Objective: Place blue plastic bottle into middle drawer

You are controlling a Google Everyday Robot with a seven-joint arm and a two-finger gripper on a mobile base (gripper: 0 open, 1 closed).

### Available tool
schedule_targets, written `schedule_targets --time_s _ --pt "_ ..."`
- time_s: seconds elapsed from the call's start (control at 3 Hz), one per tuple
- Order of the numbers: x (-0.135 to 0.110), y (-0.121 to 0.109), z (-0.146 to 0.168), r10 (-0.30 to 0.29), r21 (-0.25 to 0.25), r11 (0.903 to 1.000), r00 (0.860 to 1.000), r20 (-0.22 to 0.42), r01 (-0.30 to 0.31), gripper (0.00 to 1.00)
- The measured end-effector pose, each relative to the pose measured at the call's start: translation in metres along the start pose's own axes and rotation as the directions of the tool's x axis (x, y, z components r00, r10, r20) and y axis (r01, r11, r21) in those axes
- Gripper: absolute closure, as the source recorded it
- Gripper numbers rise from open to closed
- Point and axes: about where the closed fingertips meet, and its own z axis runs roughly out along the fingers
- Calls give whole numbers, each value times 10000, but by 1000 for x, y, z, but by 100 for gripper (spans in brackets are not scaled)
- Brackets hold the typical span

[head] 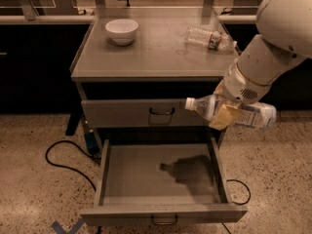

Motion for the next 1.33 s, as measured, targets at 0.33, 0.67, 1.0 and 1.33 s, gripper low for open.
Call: schedule_targets --time_s 0.33,0.67,1.0,1.33 --pt "2 -3 15 107 63 9999 9999 32 -107 100" --pt "14 6 60 -23 1056 9944 9988 -486 74 100" --pt "14 6 60 -23 1055 9944 9988 -485 74 100" --pt "21 19 84 140 740 9972 9979 -631 -93 100"
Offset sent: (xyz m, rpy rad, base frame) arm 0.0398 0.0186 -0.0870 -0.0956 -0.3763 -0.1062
